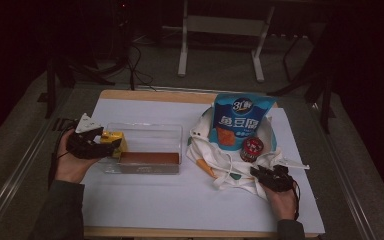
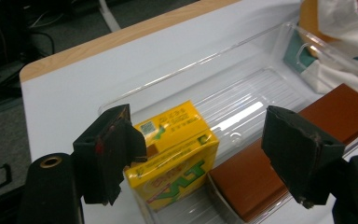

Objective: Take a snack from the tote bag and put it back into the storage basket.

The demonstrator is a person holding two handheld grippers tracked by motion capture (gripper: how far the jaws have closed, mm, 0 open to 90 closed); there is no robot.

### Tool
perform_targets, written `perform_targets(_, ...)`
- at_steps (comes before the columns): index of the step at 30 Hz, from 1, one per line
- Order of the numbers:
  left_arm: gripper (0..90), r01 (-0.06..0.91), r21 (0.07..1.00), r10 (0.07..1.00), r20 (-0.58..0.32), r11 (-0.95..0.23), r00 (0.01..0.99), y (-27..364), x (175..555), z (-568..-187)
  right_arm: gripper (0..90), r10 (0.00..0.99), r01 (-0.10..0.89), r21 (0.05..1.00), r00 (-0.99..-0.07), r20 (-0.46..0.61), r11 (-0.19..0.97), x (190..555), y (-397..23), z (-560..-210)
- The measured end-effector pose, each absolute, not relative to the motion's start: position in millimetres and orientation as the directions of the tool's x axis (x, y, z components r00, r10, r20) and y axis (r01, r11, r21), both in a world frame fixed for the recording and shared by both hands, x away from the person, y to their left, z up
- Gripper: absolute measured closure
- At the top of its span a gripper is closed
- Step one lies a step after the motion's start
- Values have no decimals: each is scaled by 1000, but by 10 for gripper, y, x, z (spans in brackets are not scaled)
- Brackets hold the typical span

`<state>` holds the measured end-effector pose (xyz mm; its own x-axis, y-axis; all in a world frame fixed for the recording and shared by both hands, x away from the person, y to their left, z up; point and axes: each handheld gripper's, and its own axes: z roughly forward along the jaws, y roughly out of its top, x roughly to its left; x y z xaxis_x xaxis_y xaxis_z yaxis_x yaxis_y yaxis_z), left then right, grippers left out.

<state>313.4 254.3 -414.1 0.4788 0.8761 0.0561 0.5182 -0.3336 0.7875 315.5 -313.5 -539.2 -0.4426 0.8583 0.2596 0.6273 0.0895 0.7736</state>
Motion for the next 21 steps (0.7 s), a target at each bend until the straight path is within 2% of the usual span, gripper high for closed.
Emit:
perform_targets(7, 250, 492, 795, 850, 55, -354, 523, 2440, 3126, -4120, 662, 858, 627, 774, -443, 260, 89, 3155, -3135, -5392)
perform_targets(14, 211, 474, 792, 829, 68, -383, 556, 2309, 3120, -4097, 661, 858, 629, 772, -442, 263, 87, 3155, -3137, -5392)
perform_targets(21, 259, 415, 810, 788, 89, -413, 610, 2119, 3078, -4098, 656, 857, 629, 773, -443, 264, 87, 3154, -3136, -5392)
